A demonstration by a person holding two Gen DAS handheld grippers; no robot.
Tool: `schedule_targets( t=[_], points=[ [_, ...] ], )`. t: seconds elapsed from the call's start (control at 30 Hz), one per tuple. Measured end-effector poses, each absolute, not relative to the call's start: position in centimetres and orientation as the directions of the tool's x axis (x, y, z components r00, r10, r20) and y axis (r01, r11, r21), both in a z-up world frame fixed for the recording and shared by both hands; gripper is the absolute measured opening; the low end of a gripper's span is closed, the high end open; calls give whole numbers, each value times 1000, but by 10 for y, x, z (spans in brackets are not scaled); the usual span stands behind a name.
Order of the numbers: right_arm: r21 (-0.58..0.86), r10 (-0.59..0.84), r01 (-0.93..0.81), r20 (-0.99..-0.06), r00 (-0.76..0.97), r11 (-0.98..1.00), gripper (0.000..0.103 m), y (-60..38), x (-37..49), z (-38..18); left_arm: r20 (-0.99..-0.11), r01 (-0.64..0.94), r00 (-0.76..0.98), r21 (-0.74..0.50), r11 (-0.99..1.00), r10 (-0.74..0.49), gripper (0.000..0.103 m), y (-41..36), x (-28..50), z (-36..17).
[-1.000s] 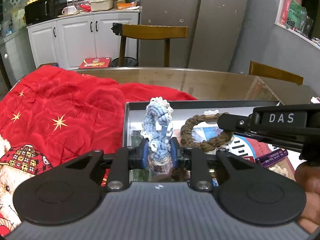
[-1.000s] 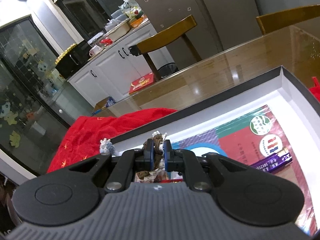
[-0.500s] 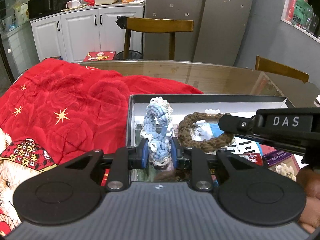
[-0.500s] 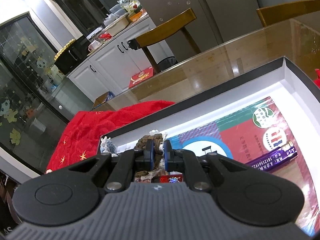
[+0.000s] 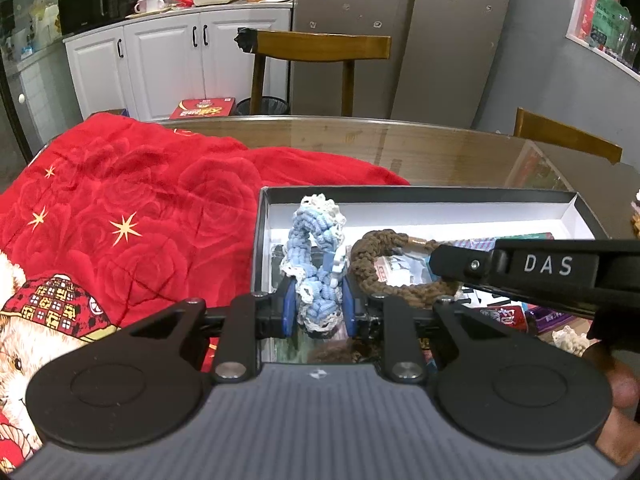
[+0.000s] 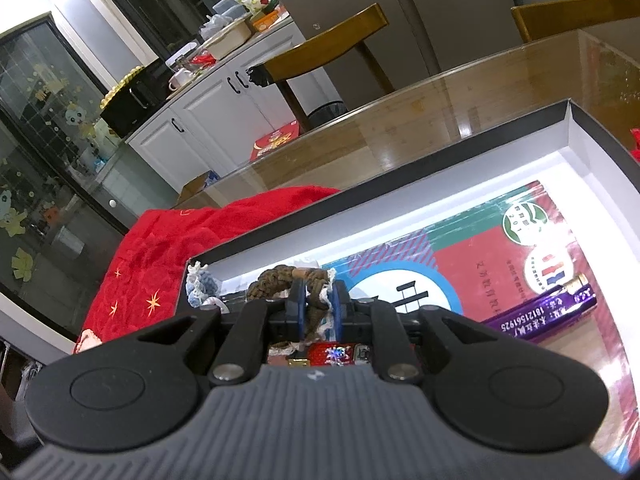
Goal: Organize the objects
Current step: 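Lower both scrunchies into the box and open both grippers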
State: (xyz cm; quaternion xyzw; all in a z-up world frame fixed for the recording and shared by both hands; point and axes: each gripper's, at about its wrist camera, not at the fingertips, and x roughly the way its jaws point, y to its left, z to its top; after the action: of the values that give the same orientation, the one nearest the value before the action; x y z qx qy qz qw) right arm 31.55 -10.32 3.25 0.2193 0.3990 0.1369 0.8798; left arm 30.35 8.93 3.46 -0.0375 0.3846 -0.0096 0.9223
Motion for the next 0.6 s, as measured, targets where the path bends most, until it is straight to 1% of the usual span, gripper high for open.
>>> schedule_targets(
  t=[0.03, 0.07, 0.13, 0.17, 0.23, 0.27, 0.33, 0.37, 0.4, 0.53, 0.6],
  points=[
    [497, 417, -65, -642, 643, 865, 22, -103, 315, 33, -709, -13, 702, -94, 995, -58, 32, 91, 303, 35],
    [498, 418, -64, -643, 641, 865, 26, -104, 316, 33, -711, -10, 699, -113, 994, -73, 36, 93, 303, 36],
    [509, 431, -69, -640, 637, 858, 36, -106, 316, 33, -730, -2, 677, -123, 992, -89, 38, 93, 305, 38],
    [517, 436, -68, -637, 636, 853, 37, -107, 316, 34, -736, -3, 670, -136, 991, -99, 40, 94, 305, 40],
    [522, 442, -70, -633, 635, 850, 43, -108, 315, 36, -734, -6, 670, -162, 987, -116, 43, 97, 304, 41],
    [522, 441, -72, -631, 638, 850, 45, -108, 315, 38, -732, -2, 670, -166, 986, -122, 46, 97, 304, 43],
    [517, 436, -76, -623, 649, 853, 51, -108, 312, 42, -726, -1, 678, -158, 987, -116, 54, 97, 302, 46],
    [515, 435, -80, -620, 653, 854, 57, -108, 312, 44, -718, -6, 688, -151, 988, -106, 60, 97, 301, 49],
    [516, 439, -87, -614, 656, 852, 63, -109, 311, 46, -709, -4, 697, -150, 989, -105, 60, 97, 299, 52],
    [531, 453, -96, -598, 661, 842, 64, -112, 309, 54, -693, 3, 711, -164, 987, -117, 63, 101, 294, 64],
    [535, 455, -103, -585, 671, 839, 64, -115, 306, 61, -683, -9, 722, -163, 987, -107, 67, 103, 291, 70]
  ],
)
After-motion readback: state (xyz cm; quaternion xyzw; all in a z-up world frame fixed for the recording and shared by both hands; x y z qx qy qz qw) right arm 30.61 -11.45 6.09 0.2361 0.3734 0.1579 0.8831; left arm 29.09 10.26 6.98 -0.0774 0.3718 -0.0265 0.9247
